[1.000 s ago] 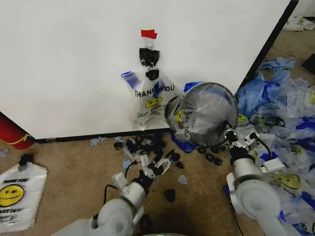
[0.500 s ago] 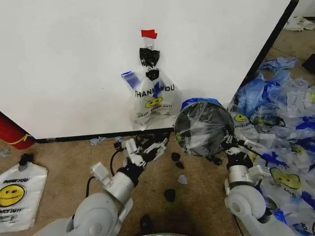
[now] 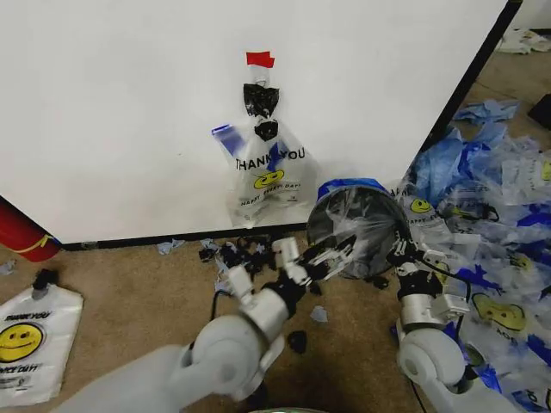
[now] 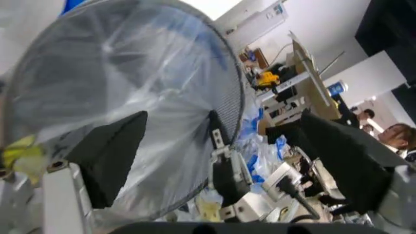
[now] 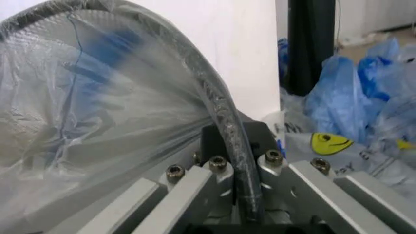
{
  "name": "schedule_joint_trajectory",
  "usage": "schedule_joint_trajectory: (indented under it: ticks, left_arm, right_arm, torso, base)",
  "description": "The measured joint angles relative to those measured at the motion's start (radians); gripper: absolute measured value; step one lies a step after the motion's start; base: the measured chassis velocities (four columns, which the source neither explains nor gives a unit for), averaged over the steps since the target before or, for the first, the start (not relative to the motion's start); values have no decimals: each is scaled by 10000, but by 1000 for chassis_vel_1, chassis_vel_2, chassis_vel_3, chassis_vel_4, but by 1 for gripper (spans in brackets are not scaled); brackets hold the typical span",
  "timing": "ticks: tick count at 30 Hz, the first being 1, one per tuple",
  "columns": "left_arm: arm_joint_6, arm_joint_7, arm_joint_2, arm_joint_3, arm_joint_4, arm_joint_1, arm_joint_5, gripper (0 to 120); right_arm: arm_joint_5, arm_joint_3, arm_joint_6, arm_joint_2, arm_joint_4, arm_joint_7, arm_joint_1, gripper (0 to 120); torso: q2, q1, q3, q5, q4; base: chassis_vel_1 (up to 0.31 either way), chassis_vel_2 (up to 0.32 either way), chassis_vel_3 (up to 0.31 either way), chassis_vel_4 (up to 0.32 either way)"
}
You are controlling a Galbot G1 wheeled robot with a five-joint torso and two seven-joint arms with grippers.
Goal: Pick up the garbage bag from the wall and place it over the trash bin.
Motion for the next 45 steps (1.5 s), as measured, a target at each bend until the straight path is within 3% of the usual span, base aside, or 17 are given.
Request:
schedule_joint_trajectory:
  ticks: [3, 10, 16, 35, 45]
  left_arm:
    - [-17, -174, -313, 257, 275, -400, -91, 93]
    - [-128, -674, -1790, 1046, 1317, -1336, -222, 90]
    - [-254, -1040, -2341, 1519, 2118, -1628, 379, 68]
    - [-18, -2383, -2973, 2081, 3632, -2132, 1856, 1]
    - [5, -2905, -3482, 2108, 4555, -2262, 2172, 0]
  right_arm:
    - [-480, 62, 50, 54, -191, 20, 90, 0]
    - [-1159, 142, -42, 194, -245, 217, 227, 0]
    - [-1295, 211, -72, 284, -50, 225, 95, 0]
    - [-1372, 451, 85, 324, 408, -1, -287, 0]
    - [-1839, 348, 207, 520, 571, -196, -552, 0]
  torso:
    - [0, 0, 0, 2, 2]
    - [0, 0, -1, 0, -2]
    - [0, 0, -2, 1, 0]
    - [0, 0, -2, -2, 0]
    - [0, 0, -2, -1, -1]
  base:
    - [0, 0, 0, 0]
    - [0, 0, 0, 0]
    - [0, 0, 0, 0]
    - [0, 0, 0, 0]
    - [0, 0, 0, 0]
